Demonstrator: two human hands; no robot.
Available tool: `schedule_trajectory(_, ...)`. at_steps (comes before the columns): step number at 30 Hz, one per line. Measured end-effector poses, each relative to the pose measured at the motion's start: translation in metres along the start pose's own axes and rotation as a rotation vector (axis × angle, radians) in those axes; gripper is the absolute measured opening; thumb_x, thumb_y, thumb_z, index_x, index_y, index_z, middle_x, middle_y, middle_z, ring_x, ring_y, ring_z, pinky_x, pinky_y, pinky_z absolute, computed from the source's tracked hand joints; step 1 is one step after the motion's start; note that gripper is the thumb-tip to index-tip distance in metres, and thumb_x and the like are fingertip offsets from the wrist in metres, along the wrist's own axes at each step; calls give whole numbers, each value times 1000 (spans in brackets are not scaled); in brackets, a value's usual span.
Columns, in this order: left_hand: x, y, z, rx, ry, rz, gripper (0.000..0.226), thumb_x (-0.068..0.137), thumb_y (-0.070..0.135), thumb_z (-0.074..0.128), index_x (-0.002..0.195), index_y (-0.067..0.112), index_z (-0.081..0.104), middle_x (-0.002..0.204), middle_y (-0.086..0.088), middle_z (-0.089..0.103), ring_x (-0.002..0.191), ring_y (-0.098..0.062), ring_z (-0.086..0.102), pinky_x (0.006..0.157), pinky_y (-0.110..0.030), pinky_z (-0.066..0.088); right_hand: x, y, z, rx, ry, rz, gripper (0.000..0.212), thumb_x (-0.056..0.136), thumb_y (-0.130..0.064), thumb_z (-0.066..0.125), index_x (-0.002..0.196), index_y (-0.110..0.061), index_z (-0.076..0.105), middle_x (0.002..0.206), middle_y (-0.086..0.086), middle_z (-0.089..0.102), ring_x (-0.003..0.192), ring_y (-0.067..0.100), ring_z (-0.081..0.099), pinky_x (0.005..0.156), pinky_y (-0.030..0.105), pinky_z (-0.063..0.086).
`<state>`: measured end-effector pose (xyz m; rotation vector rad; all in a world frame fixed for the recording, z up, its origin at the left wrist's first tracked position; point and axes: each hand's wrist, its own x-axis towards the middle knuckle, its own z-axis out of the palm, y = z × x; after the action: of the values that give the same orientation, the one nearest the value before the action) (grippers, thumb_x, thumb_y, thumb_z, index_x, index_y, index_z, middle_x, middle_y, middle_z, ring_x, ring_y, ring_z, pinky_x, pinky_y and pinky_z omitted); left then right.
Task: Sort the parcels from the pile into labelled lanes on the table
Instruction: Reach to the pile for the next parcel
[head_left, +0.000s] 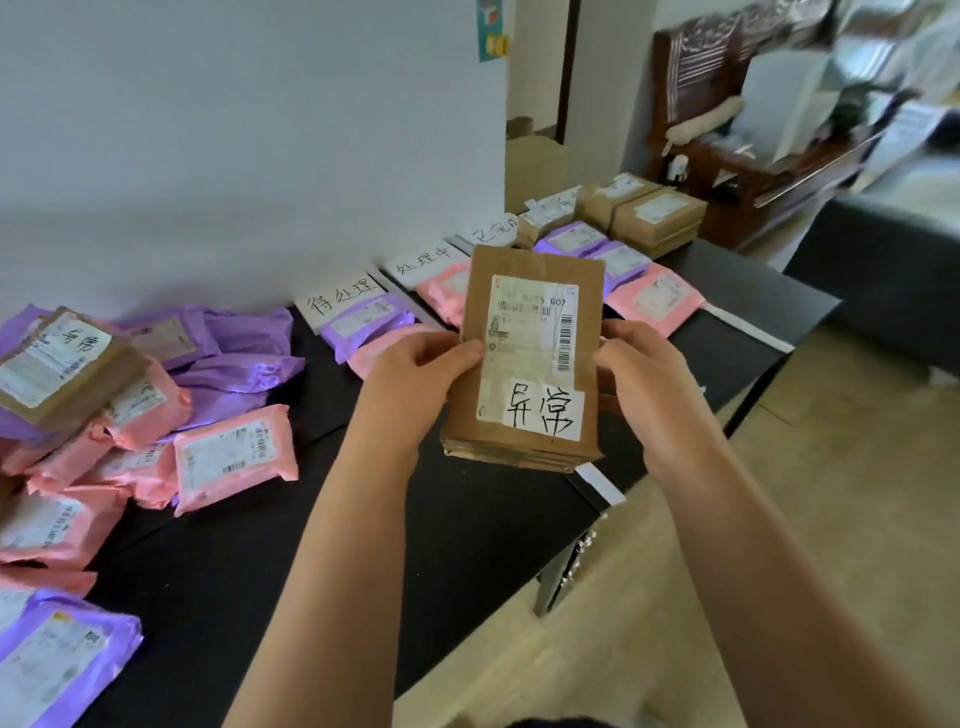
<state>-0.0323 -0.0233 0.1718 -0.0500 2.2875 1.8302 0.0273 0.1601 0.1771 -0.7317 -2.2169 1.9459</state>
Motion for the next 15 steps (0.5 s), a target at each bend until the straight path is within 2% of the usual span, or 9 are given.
schedule_trajectory(3, 2, 6, 58, 6, -36, 5, 30, 91, 34, 67, 120, 25, 66, 111, 10, 68, 94, 0, 59, 70, -19, 42, 17, 13, -52, -24, 28, 15, 28, 97, -21, 52, 123, -28, 57, 97, -9, 74, 89, 12, 73, 87, 44, 58)
schedule_trajectory(6, 2, 11, 120, 29, -83, -5, 31, 91, 35, 67, 121, 25, 66, 111, 8, 69, 99, -6, 62, 80, -26, 46, 32, 26, -110, -21, 58, 34, 28, 96, -19, 52, 121, -30, 57, 96, -9, 74, 85, 12, 74, 85, 45, 59)
schedule_trajectory(10, 4, 17, 197, 62, -123, 9, 29, 91, 35, 66, 119, 25, 68, 109, 7, 71, 101, -10, 64, 86, -30, 48, 50, 44, -179, 8, 82, 45, 33, 99, -24, 57, 132, -25, 53, 96, -7, 75, 77, 8, 74, 68, 33, 61)
schedule_trajectory(13, 4, 21, 246, 67, -151, -13, 31, 92, 36, 65, 120, 25, 67, 109, 7, 71, 100, -12, 65, 84, -30, 49, 61, 55, -224, 10, 116, 44, 39, 98, -28, 60, 136, -24, 50, 96, -6, 74, 76, 6, 73, 59, 25, 57)
schedule_trajectory(15, 5, 24, 276, 70, -185, -38, 28, 93, 36, 64, 119, 25, 66, 107, 8, 70, 96, -11, 66, 77, -27, 49, 68, 62, -252, 4, 146, 51, 42, 97, -27, 62, 137, -27, 48, 94, -6, 71, 76, 6, 72, 57, 22, 56)
